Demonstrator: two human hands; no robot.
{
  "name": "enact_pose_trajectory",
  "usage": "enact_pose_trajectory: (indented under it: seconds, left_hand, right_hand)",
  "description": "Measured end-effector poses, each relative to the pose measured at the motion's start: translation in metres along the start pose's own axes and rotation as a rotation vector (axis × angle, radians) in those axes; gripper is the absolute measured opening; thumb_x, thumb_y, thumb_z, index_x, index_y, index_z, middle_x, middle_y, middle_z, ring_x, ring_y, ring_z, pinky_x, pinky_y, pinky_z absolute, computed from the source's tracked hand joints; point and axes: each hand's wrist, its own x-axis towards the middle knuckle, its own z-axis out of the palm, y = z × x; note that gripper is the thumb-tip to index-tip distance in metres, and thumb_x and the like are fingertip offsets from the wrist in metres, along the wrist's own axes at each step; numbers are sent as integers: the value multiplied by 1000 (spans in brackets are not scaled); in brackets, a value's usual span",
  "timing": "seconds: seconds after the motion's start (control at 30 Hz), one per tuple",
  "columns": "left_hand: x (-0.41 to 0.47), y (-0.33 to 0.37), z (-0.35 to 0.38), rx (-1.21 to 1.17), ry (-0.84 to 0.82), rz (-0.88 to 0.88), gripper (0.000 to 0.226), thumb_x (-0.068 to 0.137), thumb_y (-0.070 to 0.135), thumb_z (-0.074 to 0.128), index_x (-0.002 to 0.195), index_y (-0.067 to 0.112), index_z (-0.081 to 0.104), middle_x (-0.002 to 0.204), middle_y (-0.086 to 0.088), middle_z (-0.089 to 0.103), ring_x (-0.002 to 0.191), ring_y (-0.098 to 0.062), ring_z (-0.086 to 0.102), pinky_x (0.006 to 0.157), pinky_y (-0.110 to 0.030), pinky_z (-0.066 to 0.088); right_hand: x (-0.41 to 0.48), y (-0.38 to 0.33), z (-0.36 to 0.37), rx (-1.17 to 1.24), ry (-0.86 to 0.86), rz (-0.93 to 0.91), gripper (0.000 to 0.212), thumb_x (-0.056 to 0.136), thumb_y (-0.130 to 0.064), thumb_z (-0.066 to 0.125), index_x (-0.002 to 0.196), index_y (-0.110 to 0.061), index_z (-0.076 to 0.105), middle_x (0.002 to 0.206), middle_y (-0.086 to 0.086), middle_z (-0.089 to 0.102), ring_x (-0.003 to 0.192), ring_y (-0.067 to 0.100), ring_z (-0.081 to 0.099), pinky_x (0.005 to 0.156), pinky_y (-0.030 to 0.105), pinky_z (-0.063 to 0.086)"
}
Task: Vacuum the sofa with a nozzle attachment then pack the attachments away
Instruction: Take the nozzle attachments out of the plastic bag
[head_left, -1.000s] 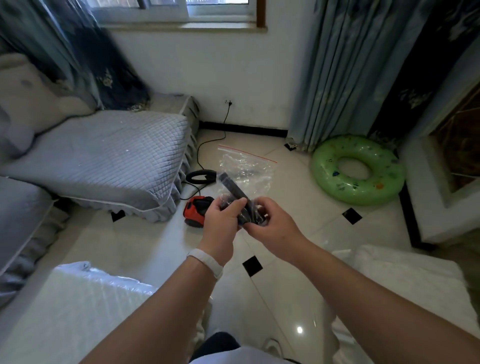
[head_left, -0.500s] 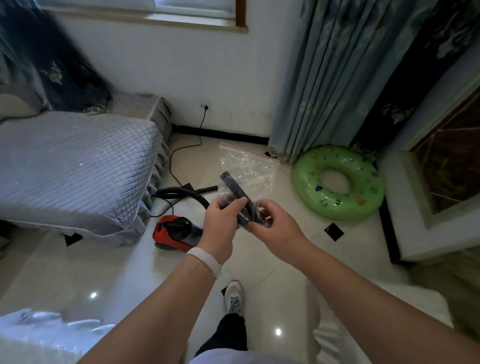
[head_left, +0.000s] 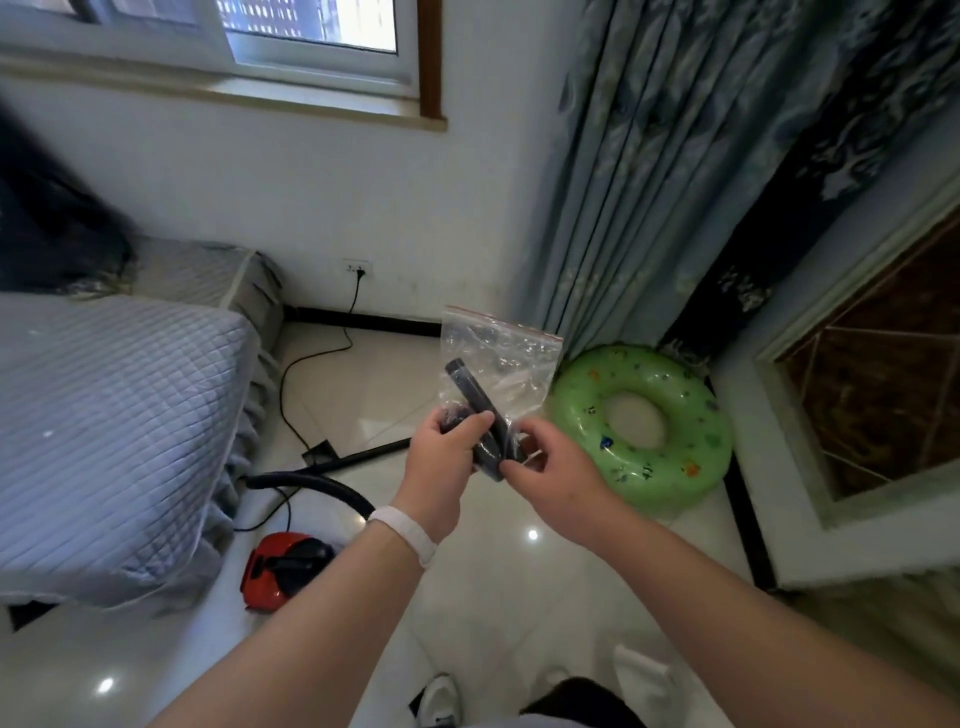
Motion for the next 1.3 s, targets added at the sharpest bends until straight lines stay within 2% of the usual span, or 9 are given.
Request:
enact_pose_trajectory:
  seconds: [0.13, 0.33, 0.57, 0.7, 0.9, 1.07, 1.13, 1.23, 1.3]
  left_hand:
    - [39, 4, 7, -19, 62, 5, 8, 92, 8, 65, 99, 7, 64, 90, -16, 71, 79, -30, 68, 73, -42, 56]
    - [115, 0, 28, -40, 221, -42, 30, 92, 8, 66, 117, -7, 58, 96, -21, 70, 85, -32, 66, 80, -46, 54]
    - [232, 14, 75, -114, 467, -84, 19, 94, 11, 63, 112, 5, 62, 107, -21, 72, 98, -35, 71, 86, -48, 57]
    - [291, 29, 97, -107, 550, -63, 14, 94, 9, 63, 108, 10, 64, 102, -16, 73, 97, -32, 71, 82, -45, 59]
    - [345, 31, 71, -118, 636, -86, 20, 94, 9, 64, 113, 5, 62, 108, -22, 71, 92, -30, 72, 79, -42, 59]
    - [395, -15, 15, -111, 634, -106, 21, 93, 8, 65, 113, 5, 61, 101, -16, 72, 85, -25, 71, 65, -34, 59]
    - [418, -48, -8, -112, 618, -117, 14, 93, 7, 65, 106, 9, 62, 97, -14, 72, 86, -26, 71, 72, -40, 60]
    - [454, -105, -38, -96, 609, -147, 14, 93, 8, 65, 107, 9, 64, 105, -16, 73, 98, -31, 71, 90, -48, 57]
    - [479, -149, -58, -93, 620, -159, 16, 93, 9, 66, 109, 10, 65, 107, -16, 73, 101, -32, 71, 93, -50, 56]
  right_hand:
    - [47, 5, -7, -10, -56, -23, 16, 84, -10, 68, 90, -23, 62, 64, -13, 53, 58, 7, 46, 60, 30, 39]
    - [145, 36, -21, -25, -183, 10, 14, 86, -16, 66, 93, -28, 64, 68, -11, 58, 59, 3, 49, 58, 21, 41]
    - [297, 54, -53, -56, -392, 6, 11, 89, -16, 66, 92, -26, 64, 69, -10, 59, 60, 5, 52, 61, 28, 45]
    - [368, 60, -61, -75, -455, 11, 12, 87, -16, 65, 88, -27, 61, 69, -9, 58, 61, 9, 51, 61, 30, 44]
    - [433, 67, -29, -73, -562, 13, 16, 86, -13, 66, 93, -27, 62, 69, -9, 58, 59, 8, 50, 60, 27, 43]
    - [461, 116, 29, -75, -557, 51, 15, 86, -12, 67, 93, -25, 62, 72, -9, 61, 60, 7, 53, 62, 27, 46]
    - [472, 152, 56, -69, -543, 69, 16, 86, -12, 67, 90, -27, 63, 74, -9, 61, 62, 8, 54, 64, 29, 47]
    - [488, 218, 94, -80, -534, 108, 13, 88, -14, 68, 98, -22, 65, 77, -8, 61, 65, 7, 55, 66, 28, 48]
    - [500, 264, 117, -88, -553, 123, 13, 90, -15, 68, 99, -22, 64, 77, -9, 60, 62, 4, 55, 63, 24, 47]
